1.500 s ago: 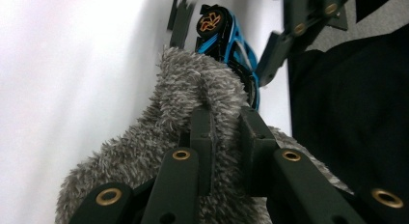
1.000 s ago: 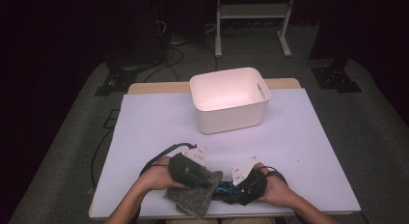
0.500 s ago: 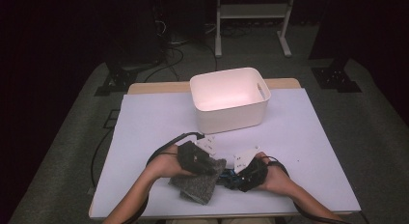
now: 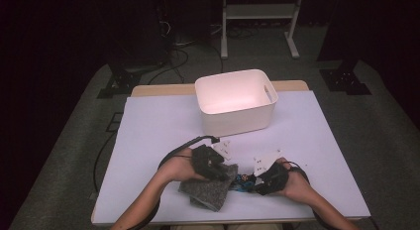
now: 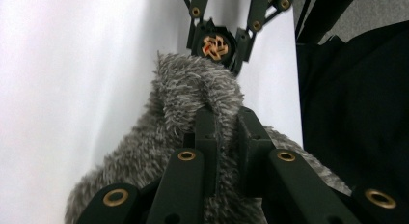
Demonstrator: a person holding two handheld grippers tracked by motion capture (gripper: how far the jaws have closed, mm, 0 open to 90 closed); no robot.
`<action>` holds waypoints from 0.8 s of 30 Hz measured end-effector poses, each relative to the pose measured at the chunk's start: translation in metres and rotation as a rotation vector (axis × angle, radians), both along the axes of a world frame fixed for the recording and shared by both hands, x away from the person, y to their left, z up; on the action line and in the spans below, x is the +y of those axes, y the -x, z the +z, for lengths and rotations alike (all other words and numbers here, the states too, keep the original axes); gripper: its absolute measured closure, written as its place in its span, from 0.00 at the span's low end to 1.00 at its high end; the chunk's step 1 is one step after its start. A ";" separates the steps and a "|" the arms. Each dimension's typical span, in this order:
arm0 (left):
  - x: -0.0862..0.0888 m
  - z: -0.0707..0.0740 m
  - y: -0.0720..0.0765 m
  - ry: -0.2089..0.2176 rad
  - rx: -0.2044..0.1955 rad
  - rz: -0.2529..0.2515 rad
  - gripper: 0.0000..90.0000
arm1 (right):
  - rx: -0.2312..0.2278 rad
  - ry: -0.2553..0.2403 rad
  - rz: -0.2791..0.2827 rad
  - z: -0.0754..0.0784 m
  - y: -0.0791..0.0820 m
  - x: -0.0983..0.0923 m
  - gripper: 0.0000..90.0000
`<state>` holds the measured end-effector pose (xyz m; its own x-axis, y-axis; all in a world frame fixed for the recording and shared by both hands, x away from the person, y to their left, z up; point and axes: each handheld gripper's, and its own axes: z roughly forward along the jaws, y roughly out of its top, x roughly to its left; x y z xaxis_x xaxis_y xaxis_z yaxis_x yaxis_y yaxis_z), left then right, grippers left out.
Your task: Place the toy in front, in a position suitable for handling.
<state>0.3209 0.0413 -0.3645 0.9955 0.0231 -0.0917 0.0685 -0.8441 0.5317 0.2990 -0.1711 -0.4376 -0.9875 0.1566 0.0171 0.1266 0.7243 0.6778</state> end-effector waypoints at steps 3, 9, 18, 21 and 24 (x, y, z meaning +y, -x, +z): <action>-0.015 -0.001 0.000 -0.005 0.001 -0.033 0.91 | -0.006 0.001 0.000 0.000 0.001 0.001 0.74; -0.039 -0.004 0.001 0.006 0.006 -0.073 0.91 | -0.003 -0.021 0.001 -0.002 0.000 0.001 0.74; -0.009 -0.003 -0.004 0.005 -0.006 -0.007 0.91 | 0.006 -0.022 -0.007 -0.003 0.000 0.000 0.74; 0.000 -0.004 -0.004 0.018 -0.004 0.008 0.91 | 0.003 -0.019 -0.006 -0.002 -0.001 0.001 0.74; -0.001 -0.005 -0.005 0.025 -0.010 0.005 0.91 | -0.002 -0.017 -0.003 -0.002 -0.003 0.003 0.74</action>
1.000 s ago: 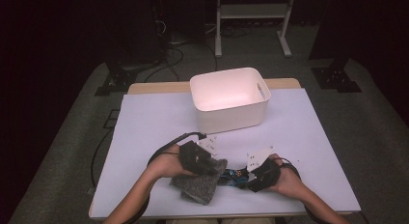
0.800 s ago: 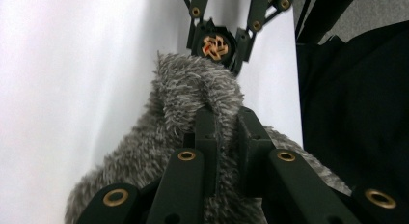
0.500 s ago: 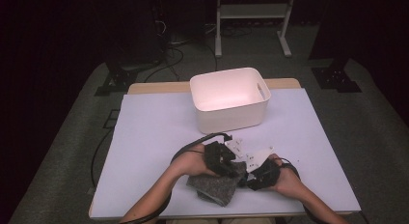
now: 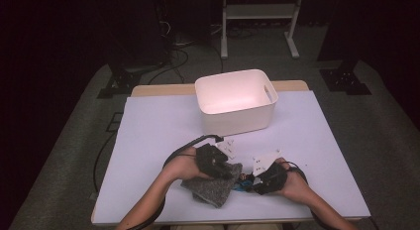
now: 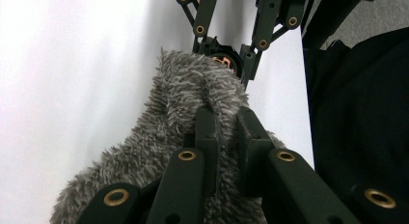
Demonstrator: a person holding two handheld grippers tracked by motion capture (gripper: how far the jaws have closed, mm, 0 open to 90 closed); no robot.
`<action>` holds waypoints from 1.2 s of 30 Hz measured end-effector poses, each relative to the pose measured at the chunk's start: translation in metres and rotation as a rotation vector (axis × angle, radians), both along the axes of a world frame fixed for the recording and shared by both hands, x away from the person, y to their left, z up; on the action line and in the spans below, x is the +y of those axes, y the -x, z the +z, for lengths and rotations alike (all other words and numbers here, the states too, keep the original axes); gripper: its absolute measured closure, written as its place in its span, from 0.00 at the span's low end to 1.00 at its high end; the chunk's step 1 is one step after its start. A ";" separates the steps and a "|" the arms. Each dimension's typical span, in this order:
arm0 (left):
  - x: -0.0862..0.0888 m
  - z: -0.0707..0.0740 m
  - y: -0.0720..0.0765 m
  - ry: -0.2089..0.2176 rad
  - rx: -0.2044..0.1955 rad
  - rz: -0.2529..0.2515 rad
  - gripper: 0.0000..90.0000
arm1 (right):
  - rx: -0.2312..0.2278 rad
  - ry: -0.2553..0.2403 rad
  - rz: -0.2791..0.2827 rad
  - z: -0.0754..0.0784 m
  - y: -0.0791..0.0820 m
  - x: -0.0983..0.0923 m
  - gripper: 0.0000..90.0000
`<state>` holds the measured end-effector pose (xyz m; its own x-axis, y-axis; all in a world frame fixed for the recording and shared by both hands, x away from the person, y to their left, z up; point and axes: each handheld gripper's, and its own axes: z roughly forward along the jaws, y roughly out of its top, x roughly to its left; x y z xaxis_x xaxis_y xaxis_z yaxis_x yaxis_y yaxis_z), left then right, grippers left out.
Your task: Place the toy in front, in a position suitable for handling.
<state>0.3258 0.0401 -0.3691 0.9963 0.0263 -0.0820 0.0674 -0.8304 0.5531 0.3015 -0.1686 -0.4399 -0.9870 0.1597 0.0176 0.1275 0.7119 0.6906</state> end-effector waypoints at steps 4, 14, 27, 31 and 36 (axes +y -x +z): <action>-0.013 0.000 -0.001 0.040 -0.010 -0.015 0.91 | 0.000 0.000 -0.006 0.000 -0.001 0.003 0.74; -0.014 -0.002 -0.003 0.052 -0.024 0.004 0.91 | -0.009 -0.006 -0.006 -0.001 -0.002 0.005 0.75; 0.061 0.003 -0.004 0.023 -0.030 0.139 0.90 | 0.003 0.018 -0.005 0.000 -0.009 0.003 0.76; 0.075 0.004 -0.003 0.000 -0.038 0.168 0.90 | 0.001 0.026 -0.002 0.001 -0.011 0.004 0.75; 0.080 -0.003 -0.006 0.009 -0.020 0.183 0.90 | -0.004 0.026 -0.004 0.000 -0.012 0.005 0.75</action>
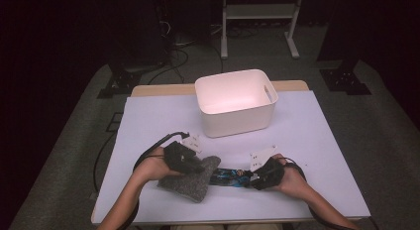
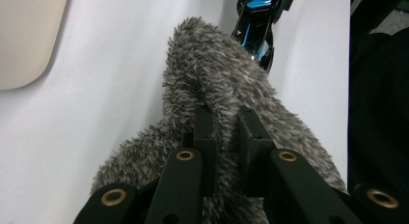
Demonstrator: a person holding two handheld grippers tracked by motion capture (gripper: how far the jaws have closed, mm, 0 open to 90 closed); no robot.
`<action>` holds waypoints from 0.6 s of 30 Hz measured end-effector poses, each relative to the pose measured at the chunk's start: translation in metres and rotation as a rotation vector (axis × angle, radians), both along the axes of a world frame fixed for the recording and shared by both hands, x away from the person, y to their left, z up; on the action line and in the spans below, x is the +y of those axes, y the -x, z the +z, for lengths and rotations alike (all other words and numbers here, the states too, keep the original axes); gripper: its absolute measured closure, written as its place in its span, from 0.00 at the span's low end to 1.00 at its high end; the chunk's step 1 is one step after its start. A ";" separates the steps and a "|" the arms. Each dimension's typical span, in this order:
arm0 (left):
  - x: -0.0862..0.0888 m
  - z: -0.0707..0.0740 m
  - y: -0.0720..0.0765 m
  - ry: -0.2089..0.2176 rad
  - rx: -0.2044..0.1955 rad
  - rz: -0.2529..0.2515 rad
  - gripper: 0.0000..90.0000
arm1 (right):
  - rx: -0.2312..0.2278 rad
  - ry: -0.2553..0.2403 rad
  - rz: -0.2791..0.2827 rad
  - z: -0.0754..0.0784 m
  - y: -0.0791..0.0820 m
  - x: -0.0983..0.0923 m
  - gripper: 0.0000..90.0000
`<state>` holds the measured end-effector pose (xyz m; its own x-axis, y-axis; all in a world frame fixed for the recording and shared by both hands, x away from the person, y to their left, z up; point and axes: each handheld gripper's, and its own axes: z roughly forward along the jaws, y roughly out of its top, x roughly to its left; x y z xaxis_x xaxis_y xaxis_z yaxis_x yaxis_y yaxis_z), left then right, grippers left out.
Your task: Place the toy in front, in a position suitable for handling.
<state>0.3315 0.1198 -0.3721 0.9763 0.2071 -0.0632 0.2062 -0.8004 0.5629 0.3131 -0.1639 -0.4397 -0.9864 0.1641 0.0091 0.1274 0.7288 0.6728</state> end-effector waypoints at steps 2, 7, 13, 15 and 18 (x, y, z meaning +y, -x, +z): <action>-0.001 -0.002 -0.001 0.004 0.003 -0.006 0.90 | -0.002 0.000 0.000 0.000 0.000 0.000 0.75; -0.007 0.001 -0.003 0.018 0.005 -0.017 0.91 | -0.005 0.003 0.000 0.001 0.000 0.001 0.74; -0.039 0.003 -0.002 0.019 -0.011 -0.087 0.91 | -0.007 -0.007 0.004 0.002 0.000 0.005 0.71; -0.048 0.002 -0.002 0.017 -0.012 -0.109 0.91 | -0.004 -0.011 0.003 0.002 0.000 0.005 0.71; -0.055 0.003 -0.002 0.002 -0.020 -0.119 0.91 | -0.004 -0.012 0.000 0.002 0.001 0.005 0.71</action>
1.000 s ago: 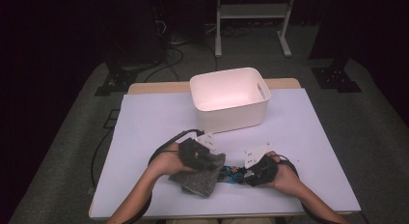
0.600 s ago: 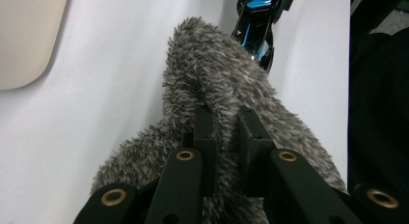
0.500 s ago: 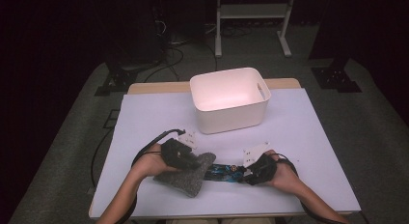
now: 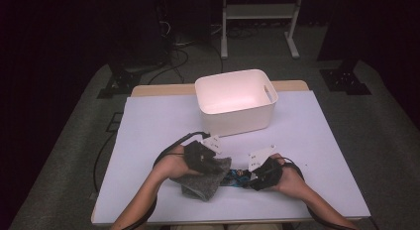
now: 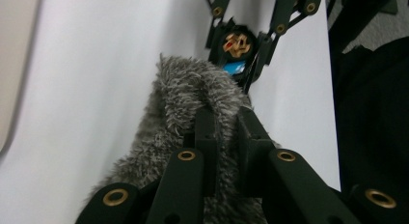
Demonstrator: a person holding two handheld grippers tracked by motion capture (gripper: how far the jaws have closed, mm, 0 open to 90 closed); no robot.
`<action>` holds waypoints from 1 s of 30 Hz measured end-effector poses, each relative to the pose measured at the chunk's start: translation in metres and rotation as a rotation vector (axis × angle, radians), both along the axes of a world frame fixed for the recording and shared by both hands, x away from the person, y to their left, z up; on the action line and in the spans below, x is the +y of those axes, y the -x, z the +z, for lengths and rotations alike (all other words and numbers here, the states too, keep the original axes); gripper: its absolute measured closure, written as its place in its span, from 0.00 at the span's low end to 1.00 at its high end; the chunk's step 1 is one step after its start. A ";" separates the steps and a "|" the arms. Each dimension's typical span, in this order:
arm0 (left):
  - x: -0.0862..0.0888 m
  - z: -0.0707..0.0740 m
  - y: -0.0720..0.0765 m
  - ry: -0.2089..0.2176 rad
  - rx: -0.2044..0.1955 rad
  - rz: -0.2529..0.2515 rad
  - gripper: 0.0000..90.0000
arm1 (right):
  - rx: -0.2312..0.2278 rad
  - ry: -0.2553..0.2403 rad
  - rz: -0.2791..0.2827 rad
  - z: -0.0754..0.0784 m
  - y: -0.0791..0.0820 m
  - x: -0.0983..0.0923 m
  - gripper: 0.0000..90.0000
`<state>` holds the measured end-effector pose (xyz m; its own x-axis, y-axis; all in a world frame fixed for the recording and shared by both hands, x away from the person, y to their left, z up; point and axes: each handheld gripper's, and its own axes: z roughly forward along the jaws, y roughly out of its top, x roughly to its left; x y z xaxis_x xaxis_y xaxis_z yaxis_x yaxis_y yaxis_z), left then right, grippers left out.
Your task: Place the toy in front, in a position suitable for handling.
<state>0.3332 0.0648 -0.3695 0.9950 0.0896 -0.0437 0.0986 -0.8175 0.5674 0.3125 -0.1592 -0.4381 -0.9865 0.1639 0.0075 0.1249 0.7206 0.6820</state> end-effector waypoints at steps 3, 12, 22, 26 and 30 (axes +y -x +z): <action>0.001 0.002 0.002 0.007 -0.021 0.003 0.81 | 0.003 -0.004 0.000 0.000 0.000 0.000 0.71; 0.024 0.002 -0.002 -0.015 0.023 0.083 0.55 | 0.007 -0.039 0.000 0.003 -0.001 -0.005 0.68; 0.034 -0.004 -0.004 0.022 0.062 0.109 0.73 | 0.009 -0.025 0.016 0.007 -0.002 0.003 0.71; 0.038 -0.001 -0.006 0.025 0.074 0.107 0.79 | 0.013 -0.015 0.026 0.008 -0.003 0.002 0.72; 0.042 0.000 -0.005 0.025 0.083 0.097 0.86 | 0.017 -0.004 0.040 0.010 -0.006 0.003 0.72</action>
<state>0.3382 0.1067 -0.3694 0.9747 0.1827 -0.1289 0.2235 -0.7879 0.5738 0.3186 -0.1566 -0.4285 -0.9919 0.1246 0.0252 0.1081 0.7227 0.6827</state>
